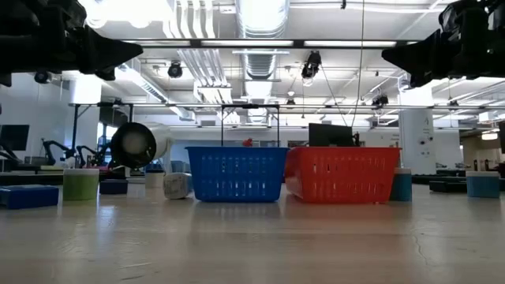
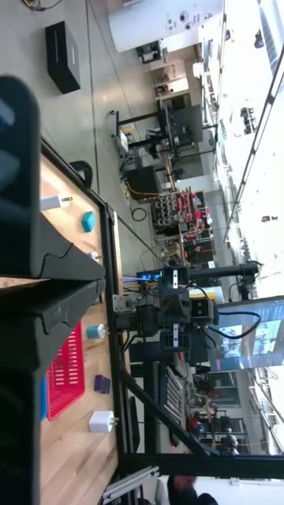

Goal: Sort adapters and digital timers

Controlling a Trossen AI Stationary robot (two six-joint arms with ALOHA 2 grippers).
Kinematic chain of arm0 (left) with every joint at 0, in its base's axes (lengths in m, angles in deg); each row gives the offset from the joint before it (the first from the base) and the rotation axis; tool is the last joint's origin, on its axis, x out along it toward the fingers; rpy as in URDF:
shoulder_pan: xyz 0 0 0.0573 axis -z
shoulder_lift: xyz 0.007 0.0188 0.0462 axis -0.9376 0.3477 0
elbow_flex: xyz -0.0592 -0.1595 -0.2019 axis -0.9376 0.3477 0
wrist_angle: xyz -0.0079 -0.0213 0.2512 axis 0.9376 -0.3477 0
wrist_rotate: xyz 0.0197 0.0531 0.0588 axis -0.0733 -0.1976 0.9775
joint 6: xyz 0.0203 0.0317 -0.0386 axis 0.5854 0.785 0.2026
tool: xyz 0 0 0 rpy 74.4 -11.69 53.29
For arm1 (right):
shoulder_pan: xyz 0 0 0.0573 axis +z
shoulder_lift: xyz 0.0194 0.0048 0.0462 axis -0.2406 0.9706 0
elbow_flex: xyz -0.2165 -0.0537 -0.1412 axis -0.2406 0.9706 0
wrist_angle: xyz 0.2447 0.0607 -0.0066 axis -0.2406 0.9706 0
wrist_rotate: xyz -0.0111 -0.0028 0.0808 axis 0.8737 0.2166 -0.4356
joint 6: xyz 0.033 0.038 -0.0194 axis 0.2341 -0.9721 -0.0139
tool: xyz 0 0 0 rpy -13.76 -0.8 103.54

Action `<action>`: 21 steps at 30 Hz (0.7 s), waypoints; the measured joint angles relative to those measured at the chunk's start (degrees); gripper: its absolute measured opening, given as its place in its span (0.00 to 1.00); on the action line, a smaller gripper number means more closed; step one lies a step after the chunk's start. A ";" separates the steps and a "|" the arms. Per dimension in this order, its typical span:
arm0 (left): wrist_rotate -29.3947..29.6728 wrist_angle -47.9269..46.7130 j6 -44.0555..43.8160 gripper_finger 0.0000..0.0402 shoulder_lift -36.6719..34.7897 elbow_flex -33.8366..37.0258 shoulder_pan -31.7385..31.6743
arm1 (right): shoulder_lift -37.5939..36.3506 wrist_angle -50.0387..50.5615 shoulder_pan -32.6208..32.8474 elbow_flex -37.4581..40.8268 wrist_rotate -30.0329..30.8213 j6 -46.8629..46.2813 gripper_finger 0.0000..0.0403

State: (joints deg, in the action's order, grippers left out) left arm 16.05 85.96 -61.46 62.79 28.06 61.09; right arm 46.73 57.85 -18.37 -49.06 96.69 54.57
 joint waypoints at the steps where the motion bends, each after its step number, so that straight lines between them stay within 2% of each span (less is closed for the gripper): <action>1: 0.00 0.00 0.00 0.01 0.00 0.00 0.02 | 0.00 0.00 0.00 0.00 0.02 0.31 0.02; 21: 0.13 0.46 -0.59 0.01 0.00 0.00 0.02 | 0.00 -0.09 0.02 0.00 1.38 3.92 0.02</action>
State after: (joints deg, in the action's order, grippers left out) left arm 16.18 86.42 -62.05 62.79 28.06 61.12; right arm 46.73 57.76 -18.35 -49.06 98.07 58.49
